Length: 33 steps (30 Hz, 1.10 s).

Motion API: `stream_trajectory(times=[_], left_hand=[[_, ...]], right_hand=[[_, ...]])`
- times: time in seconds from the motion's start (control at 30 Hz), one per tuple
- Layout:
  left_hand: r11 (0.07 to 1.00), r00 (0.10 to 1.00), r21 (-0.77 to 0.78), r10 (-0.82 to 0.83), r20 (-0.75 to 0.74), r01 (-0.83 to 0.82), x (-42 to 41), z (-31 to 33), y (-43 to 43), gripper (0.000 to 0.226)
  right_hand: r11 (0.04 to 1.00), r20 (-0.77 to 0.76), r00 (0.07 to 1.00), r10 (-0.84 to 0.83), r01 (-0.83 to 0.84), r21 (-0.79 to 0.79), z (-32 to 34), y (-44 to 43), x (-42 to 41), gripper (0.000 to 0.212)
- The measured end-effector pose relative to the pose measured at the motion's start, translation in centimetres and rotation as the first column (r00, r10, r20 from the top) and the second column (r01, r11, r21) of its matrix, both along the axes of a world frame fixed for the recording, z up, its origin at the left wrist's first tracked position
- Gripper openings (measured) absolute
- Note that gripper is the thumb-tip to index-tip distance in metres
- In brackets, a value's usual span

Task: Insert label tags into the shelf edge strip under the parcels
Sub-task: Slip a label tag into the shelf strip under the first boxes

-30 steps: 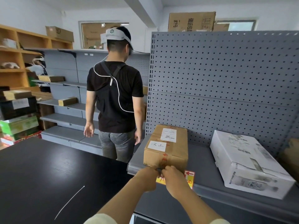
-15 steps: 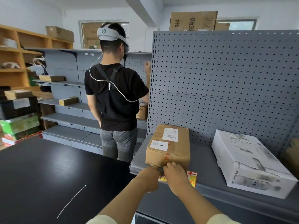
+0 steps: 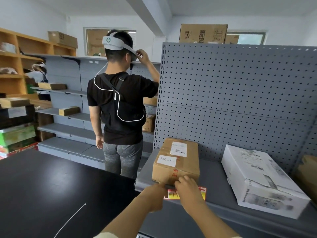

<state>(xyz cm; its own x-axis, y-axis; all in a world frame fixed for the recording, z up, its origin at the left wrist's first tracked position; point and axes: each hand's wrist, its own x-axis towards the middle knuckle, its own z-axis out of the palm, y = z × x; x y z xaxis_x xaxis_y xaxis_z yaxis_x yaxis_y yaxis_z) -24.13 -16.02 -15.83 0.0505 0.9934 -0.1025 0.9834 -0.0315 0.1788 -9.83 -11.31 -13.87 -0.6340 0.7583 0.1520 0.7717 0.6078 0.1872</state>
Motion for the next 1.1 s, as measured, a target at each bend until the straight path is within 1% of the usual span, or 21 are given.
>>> stream_trajectory(times=[0.1, 0.2, 0.3, 0.37, 0.5, 0.67, 0.8, 0.9, 1.0, 1.03, 1.1], left_hand=[[1.0, 1.0, -0.025, 0.009, 0.006, -0.009, -0.4, 0.4, -0.3, 0.046], [0.999, 1.0, -0.041, 0.001, -0.026, -0.003, -0.3, 1.7, -0.5, 0.045], [1.0, 0.998, -0.017, -0.015, -0.054, 0.014, 0.2, 3.4, -0.5, 0.046], [1.0, 0.998, 0.003, -0.015, -0.059, 0.015, 0.5, 4.1, -0.3, 0.046], [0.999, 0.998, 0.009, -0.03, -0.053, 0.031, 1.4, 4.5, -0.3, 0.044], [0.995, 0.994, 0.004, -0.097, -0.04, 0.097, 2.7, 4.2, 0.5, 0.042], [0.994, 0.993, 0.009, -0.111, -0.031, 0.111, 4.6, 4.1, 0.9, 0.04], [0.995, 0.994, -0.008, -0.103, -0.029, 0.102, 5.6, 3.9, 1.2, 0.042], [0.999, 0.998, -0.03, -0.042, -0.052, 0.041, 6.0, 3.5, 2.0, 0.036], [0.999, 0.997, -0.034, -0.018, -0.07, 0.015, 6.1, 3.5, 2.3, 0.033], [0.999, 0.995, -0.039, 0.033, -0.09, -0.036, 6.2, 3.5, 2.6, 0.028]], right_hand=[[1.0, -0.002, 1.0, 0.004, -0.004, 0.001, 0.6, -0.3, 0.8, 0.033], [0.999, -0.029, 0.999, 0.019, -0.02, -0.025, 1.0, -0.2, 1.8, 0.026], [0.999, -0.083, 0.997, 0.001, -0.004, -0.037, 1.9, -0.5, 2.5, 0.026], [1.0, -0.092, 0.996, -0.006, 0.003, -0.026, 2.7, -0.8, 3.0, 0.026], [1.0, -0.049, 0.999, -0.014, 0.014, -0.004, 3.5, -1.3, 4.4, 0.023], [0.998, 0.024, 0.998, -0.063, 0.063, -0.003, 3.6, -1.8, 6.6, 0.028], [0.996, 0.031, 0.996, -0.087, 0.087, -0.016, 3.4, -1.7, 7.9, 0.035], [0.999, 0.009, 0.999, -0.044, 0.044, -0.008, 3.3, -1.3, 8.2, 0.039], [0.997, 0.006, 0.997, 0.074, -0.074, 0.011, 3.0, -0.4, 7.5, 0.037], [0.993, 0.025, 0.993, 0.116, -0.116, 0.012, 2.9, -0.1, 7.1, 0.036], [0.98, 0.125, 0.973, 0.194, -0.199, 0.028, 2.4, 0.5, 6.6, 0.032]])
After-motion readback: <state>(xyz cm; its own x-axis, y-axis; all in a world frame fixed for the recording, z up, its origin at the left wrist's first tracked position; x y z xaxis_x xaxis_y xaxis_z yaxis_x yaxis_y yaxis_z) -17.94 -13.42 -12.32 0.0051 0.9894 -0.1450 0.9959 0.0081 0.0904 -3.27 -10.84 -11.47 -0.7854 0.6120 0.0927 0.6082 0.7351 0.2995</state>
